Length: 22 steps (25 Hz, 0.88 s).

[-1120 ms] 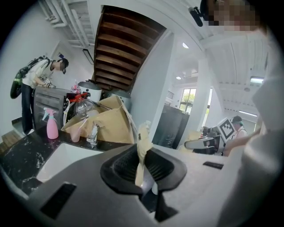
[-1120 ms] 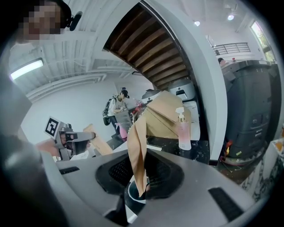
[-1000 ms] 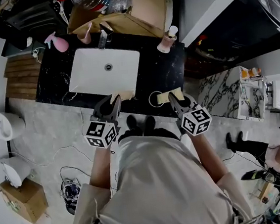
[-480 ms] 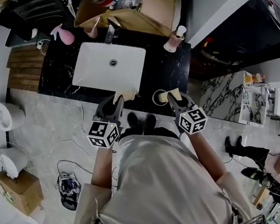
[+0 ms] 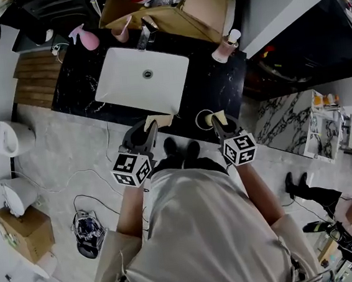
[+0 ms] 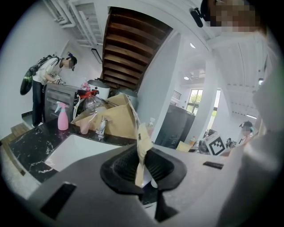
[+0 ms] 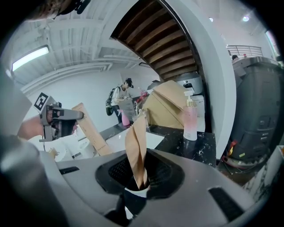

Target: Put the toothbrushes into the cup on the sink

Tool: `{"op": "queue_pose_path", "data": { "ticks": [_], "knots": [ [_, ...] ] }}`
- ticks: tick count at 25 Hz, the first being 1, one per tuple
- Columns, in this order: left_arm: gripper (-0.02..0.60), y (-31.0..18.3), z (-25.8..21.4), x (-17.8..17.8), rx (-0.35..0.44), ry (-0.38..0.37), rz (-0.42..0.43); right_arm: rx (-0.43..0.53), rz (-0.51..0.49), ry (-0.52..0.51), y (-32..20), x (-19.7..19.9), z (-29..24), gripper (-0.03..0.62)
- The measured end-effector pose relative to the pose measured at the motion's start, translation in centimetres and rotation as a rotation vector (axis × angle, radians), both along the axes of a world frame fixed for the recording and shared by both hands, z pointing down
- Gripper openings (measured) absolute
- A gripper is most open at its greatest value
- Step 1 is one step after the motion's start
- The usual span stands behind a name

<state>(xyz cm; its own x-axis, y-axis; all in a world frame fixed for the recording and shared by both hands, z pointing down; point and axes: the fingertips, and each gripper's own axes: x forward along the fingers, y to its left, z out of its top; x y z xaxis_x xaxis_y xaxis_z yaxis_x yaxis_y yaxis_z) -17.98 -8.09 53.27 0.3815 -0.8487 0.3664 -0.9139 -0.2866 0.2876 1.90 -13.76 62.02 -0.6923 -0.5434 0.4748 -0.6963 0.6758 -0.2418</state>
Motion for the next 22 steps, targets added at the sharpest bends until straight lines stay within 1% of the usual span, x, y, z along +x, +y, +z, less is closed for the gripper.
{"op": "queue_pose_path", "data": {
  "ticks": [7,9,14,18,22],
  "knots": [
    [0.041,0.8,0.1,-0.2,-0.006,0.002,-0.026,-0.023,-0.006,0.05,0.1,0.2,1.9,0.074],
    [0.041,1.0,0.1,-0.3,-0.009,0.004,-0.032,-0.028,-0.005,0.054,0.1,0.2,2.2,0.082],
    [0.041,1.3,-0.1,-0.6,-0.01,0.003,-0.047,-0.036,-0.013,0.056,0.1,0.0,2.6,0.142],
    [0.041,1.6,-0.1,-0.6,-0.012,0.002,-0.052,-0.049,-0.017,0.068,0.3,-0.1,3.3,0.203],
    [0.041,2.0,0.1,-0.6,-0.017,0.004,-0.055,-0.052,-0.011,0.069,0.3,0.0,3.7,0.242]
  ]
}}
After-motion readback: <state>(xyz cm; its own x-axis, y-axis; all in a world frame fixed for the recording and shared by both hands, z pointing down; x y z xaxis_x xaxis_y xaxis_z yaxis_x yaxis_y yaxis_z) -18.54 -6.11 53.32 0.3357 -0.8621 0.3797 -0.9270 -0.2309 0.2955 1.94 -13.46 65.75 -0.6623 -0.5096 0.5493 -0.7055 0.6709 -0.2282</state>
